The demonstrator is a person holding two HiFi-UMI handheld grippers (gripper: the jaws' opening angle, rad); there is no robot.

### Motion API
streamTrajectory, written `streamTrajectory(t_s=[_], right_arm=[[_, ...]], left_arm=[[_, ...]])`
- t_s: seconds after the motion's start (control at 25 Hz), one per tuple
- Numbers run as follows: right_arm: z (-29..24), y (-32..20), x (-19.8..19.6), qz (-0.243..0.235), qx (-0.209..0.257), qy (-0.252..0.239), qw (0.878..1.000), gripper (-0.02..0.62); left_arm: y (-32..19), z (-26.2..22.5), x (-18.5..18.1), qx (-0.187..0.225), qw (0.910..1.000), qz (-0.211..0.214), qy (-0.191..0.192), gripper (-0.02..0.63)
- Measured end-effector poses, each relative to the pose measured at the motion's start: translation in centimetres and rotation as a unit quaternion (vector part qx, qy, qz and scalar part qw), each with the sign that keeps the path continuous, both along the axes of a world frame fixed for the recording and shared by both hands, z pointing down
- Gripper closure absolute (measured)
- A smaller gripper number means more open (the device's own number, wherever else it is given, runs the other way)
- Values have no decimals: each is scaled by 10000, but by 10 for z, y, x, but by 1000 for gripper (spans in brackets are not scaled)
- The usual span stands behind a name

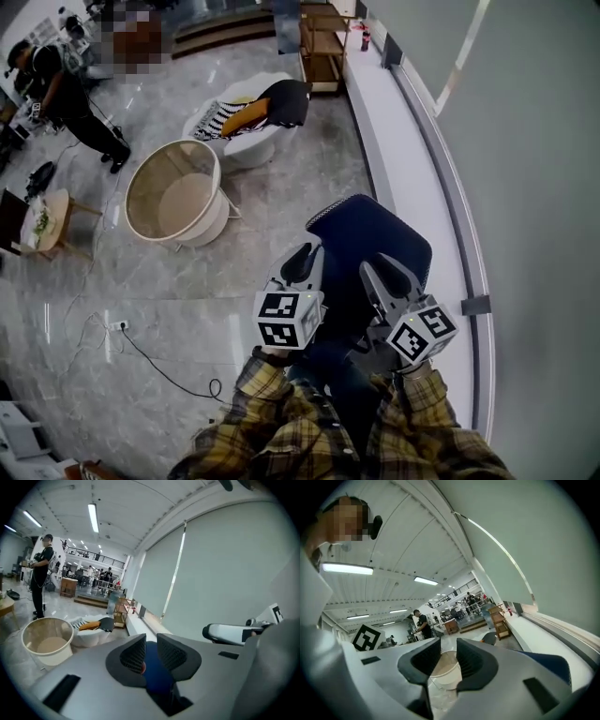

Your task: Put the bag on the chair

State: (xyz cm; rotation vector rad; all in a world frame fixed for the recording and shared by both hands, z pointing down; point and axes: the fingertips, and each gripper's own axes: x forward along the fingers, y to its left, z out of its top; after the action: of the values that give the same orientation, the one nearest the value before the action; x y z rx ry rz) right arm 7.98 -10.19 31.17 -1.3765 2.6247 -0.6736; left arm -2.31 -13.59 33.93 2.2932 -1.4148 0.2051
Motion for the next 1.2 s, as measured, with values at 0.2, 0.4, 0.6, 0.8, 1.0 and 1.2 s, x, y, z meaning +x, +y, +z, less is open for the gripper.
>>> streamTrajectory(t_s=[0.2,0.4,0.6,0.8,1.0,1.2], right_arm=[[-42,7,-10,-212,464,-5,9987,526],[-80,23,-20,-394,952,259,9943,545],[-111,37,-22,-537,1311,501,9887,566],[-126,48,-20,-617,1397,906,9841,578],[-106,51,-12,-732,1082,889,9874,578],[-91,55,-1,-755,826,964,9890,580]], left_arm=[[8,-52,16,352,9983,410,215,552],[28,-89,31,688,9922,1018,208,567],[47,-117,38,890,9865,1340,290,579],[59,-129,36,998,9844,1444,67,588],[63,-121,25,980,9856,1377,104,588],[70,-116,14,882,9873,1300,216,588]])
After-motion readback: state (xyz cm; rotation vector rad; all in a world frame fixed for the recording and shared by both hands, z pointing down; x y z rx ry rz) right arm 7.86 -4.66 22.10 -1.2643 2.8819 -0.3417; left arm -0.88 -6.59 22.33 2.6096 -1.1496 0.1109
